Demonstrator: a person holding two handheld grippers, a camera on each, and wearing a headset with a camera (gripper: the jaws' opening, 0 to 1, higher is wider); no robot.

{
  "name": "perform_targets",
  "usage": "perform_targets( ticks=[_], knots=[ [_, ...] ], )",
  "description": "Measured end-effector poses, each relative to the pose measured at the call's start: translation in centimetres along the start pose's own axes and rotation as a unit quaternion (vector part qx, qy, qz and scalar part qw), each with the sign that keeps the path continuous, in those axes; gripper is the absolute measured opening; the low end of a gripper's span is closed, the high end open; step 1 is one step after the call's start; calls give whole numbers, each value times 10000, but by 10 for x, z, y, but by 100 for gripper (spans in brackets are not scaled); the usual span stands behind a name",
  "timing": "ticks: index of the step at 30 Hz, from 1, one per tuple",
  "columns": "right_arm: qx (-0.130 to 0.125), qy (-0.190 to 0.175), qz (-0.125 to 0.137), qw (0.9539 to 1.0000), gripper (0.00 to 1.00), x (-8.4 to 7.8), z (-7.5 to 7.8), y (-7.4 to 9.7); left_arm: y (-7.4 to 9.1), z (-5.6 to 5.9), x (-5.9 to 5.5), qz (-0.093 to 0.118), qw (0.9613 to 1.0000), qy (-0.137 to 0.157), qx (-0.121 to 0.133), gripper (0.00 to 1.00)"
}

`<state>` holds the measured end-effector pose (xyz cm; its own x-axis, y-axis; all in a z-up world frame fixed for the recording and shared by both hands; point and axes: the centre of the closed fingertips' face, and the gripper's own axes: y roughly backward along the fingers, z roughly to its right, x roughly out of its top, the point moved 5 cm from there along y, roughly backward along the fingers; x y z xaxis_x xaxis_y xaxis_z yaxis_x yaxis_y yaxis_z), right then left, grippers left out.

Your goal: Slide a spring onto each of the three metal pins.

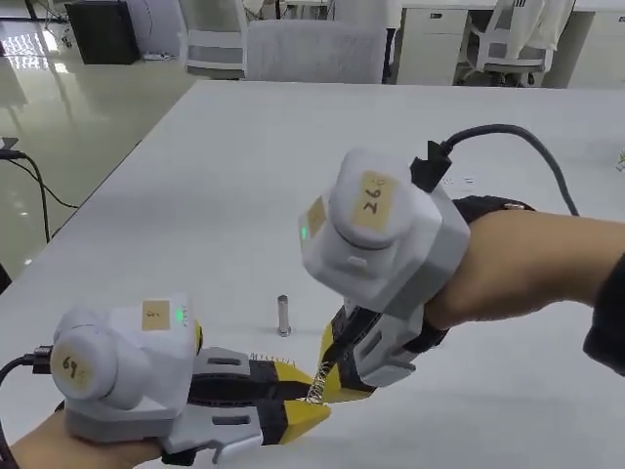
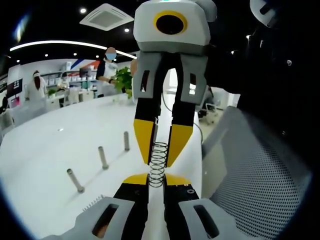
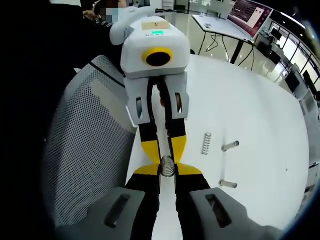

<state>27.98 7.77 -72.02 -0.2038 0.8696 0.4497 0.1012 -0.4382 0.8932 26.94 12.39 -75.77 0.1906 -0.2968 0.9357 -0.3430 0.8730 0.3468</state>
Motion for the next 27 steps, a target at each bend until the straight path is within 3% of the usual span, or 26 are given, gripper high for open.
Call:
perform_targets(
  ticks=[27],
  knots=[
    [-34, 109, -91, 9999, 8, 4, 0, -2, 0, 1, -2, 1, 10000, 76, -8, 6]
  ],
)
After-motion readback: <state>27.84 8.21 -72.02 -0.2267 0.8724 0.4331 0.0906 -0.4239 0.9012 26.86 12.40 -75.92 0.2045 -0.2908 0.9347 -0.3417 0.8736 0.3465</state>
